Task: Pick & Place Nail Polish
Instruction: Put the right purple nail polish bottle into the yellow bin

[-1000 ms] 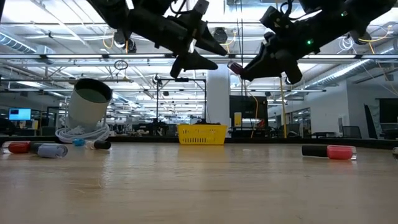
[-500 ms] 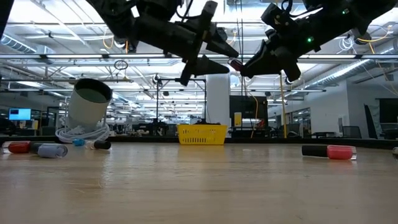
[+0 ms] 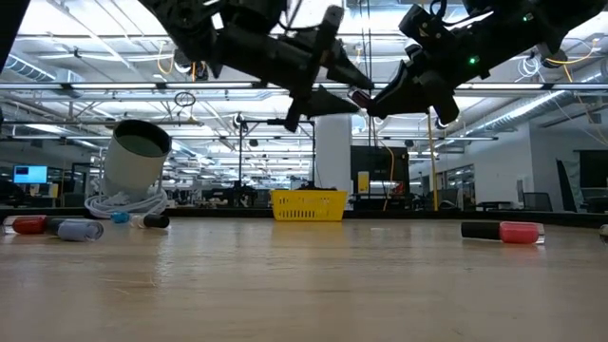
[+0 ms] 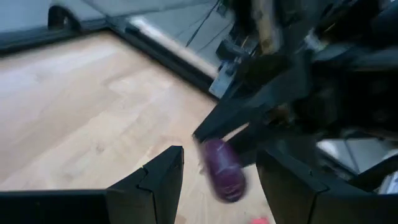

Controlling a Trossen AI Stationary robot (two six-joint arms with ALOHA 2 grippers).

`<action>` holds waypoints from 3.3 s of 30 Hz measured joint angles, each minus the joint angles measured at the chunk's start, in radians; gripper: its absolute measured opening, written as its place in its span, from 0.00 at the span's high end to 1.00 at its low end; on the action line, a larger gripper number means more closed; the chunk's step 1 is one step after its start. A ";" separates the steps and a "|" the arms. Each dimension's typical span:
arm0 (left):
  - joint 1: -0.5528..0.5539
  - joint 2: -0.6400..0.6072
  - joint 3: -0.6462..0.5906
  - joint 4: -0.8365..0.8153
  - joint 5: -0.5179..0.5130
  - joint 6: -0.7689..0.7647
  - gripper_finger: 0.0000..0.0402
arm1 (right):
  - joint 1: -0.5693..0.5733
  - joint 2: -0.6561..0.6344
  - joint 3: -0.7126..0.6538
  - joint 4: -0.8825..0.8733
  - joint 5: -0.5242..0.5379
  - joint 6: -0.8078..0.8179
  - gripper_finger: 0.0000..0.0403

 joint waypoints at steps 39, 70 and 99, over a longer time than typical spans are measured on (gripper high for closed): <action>0.027 0.074 0.148 -0.162 0.047 0.080 0.87 | 0.005 0.000 -0.001 -0.029 0.034 0.058 0.82; 0.001 -0.133 -0.074 -0.031 0.108 0.603 0.87 | 0.018 -0.505 -0.129 -0.247 0.052 0.441 0.38; -0.166 -0.133 -0.145 0.319 1.302 0.239 0.87 | 0.018 -0.546 -0.153 -0.209 0.052 0.436 0.38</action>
